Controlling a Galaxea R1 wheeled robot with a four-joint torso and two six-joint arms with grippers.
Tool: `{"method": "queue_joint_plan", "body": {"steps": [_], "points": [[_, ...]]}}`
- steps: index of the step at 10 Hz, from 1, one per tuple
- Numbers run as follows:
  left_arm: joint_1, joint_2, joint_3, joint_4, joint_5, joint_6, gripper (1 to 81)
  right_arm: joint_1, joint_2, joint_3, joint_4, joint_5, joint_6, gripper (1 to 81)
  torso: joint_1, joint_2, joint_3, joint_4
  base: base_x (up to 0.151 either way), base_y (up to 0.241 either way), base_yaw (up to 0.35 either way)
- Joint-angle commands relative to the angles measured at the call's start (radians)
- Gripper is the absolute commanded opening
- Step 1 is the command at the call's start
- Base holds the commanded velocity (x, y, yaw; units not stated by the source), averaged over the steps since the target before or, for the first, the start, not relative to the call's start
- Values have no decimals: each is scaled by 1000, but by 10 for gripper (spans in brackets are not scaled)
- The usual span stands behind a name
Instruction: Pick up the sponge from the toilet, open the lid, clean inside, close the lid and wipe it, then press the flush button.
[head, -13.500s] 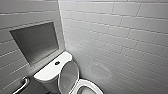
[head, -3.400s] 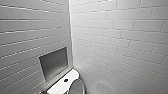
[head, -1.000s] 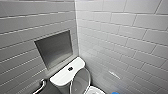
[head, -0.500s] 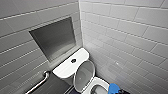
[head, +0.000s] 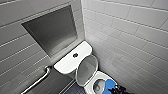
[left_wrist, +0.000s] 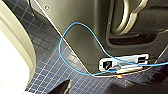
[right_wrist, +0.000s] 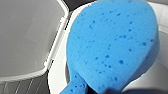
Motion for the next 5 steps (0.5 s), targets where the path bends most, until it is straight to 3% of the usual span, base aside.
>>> {"method": "queue_joint_plan", "body": {"steps": [1, 4, 5], "points": [[23, -4, -1, -12, 86, 0, 811, 163, 10, -10, 0, -100, 1, 10, 0, 0, 0, 0, 0, 0, 0], [25, -4, 2, -14, 84, 0, 811, 195, 62, -73, -5, -136, -1, 10, 0, 0, 1, 0, 0, 0, 0], [23, -4, 3, -14, 84, 0, 811, 202, 77, -91, -10, -146, -1, 10, 0, 0, -67, 0, 0, 0, 0]]}}
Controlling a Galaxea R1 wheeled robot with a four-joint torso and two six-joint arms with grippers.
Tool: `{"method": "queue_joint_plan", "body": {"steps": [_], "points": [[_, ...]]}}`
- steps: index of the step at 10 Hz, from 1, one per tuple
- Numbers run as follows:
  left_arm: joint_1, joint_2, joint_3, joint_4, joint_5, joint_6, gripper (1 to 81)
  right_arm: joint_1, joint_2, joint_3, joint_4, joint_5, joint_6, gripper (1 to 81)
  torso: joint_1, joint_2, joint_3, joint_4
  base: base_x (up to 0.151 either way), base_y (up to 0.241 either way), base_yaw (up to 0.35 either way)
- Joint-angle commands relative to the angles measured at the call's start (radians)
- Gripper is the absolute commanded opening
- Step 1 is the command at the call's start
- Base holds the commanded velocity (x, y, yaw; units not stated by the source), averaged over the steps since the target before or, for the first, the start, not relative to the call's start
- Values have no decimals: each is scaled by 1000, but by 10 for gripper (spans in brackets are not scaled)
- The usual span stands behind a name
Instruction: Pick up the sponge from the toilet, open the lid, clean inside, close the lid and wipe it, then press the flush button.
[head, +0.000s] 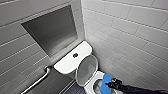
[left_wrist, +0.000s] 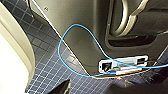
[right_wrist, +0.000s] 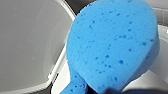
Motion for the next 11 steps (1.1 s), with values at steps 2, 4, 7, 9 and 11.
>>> {"method": "queue_joint_plan", "body": {"steps": [2, 4, 7, 9, 11], "points": [[27, -4, -2, -14, 88, 0, 811, 133, 11, -13, -11, -60, -1, 10, 0, 0, -88, 0, 0, 0, 0], [26, -4, -2, -12, 88, 0, 811, 194, 11, -9, -14, -64, -1, 10, 0, 0, -68, 0, 0, 0, 0], [26, -4, 4, -12, 88, -2, 811, 289, 17, 9, -21, -161, -1, 10, 1, 1, -108, 0, 0, 0, 0], [27, -2, 7, -12, 87, 0, 811, 306, 32, 4, -23, -175, -2, 10, 1, 1, -108, 0, 0, 0, 0], [26, -2, 8, -12, 87, 0, 811, 313, 67, -32, -40, -188, -2, 10, 1, 2, -108, 0, 0, 0, 0]]}}
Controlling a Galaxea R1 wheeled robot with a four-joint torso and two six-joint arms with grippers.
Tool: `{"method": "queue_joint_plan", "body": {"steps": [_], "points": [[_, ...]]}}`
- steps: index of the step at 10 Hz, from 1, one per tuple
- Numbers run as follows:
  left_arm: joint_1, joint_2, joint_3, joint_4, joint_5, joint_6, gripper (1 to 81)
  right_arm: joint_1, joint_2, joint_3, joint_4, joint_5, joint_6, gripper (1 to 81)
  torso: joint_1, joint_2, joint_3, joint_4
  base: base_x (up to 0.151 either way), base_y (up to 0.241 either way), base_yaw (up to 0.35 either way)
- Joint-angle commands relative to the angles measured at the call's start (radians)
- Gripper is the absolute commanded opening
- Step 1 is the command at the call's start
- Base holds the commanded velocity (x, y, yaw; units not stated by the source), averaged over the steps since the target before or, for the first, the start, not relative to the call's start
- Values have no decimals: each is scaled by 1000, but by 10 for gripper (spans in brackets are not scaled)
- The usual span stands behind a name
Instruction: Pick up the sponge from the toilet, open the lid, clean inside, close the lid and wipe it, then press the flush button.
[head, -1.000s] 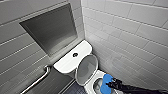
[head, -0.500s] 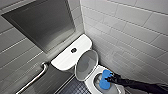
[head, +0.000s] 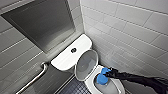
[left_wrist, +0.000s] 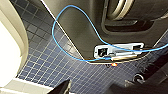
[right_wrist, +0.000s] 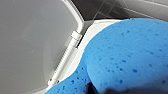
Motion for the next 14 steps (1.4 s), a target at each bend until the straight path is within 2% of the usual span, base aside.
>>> {"method": "queue_joint_plan", "body": {"steps": [1, 6, 7, 11, 13, 14], "points": [[37, -7, -6, -12, 94, 0, 811, 135, 37, -47, -26, -36, -8, 10, 0, 0, 0, 0, 0, 0, 0], [38, -4, -2, -10, 94, 0, 811, 186, 56, -72, -28, -76, -5, 10, 0, 0, 0, 0, 0, 0, 0], [38, -4, -2, -10, 94, 0, 811, 186, 54, -73, -26, -111, -5, 10, 0, 0, 0, 0, 0, 0, 0], [32, -1, 0, -10, 94, 0, 811, 215, 60, -82, -32, -122, -5, 10, 0, 0, -1, 0, 0, 0, 0], [32, -3, -2, -10, 94, 0, 811, 228, 94, -99, -77, -167, -15, 10, 0, 0, -1, 0, 0, 0, 0], [32, -3, 0, -10, 94, 0, 811, 228, 99, -98, -132, -216, -16, 10, 0, 0, -1, 0, 0, 0, 0]]}}
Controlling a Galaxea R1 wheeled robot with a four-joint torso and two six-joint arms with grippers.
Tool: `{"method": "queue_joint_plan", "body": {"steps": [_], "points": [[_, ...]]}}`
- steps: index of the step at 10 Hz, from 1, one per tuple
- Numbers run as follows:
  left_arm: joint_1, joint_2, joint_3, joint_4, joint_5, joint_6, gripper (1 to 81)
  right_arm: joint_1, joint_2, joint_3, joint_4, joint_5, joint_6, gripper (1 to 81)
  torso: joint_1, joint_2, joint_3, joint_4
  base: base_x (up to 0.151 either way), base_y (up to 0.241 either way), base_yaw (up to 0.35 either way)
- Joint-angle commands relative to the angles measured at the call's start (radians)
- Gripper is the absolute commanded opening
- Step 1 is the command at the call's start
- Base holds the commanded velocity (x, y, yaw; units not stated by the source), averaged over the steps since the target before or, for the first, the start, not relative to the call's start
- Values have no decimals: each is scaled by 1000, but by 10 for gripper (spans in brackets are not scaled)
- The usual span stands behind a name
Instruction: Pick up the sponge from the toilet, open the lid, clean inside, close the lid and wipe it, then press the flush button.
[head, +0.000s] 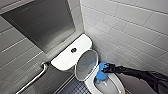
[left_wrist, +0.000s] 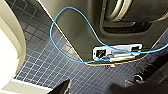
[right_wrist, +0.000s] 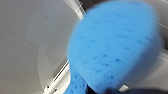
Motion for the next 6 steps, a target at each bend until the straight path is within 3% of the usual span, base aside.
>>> {"method": "queue_joint_plan", "body": {"steps": [1, 6], "points": [[38, -3, -6, -9, 94, 0, 811, 138, 10, 22, -65, -100, -6, 10, 0, 0, 0, 0, 0, 0, 0], [38, -3, -5, -10, 94, 0, 811, 81, 21, -28, -73, -80, 6, 10, 0, 0, 0, 0, 0, 0, 0]]}}
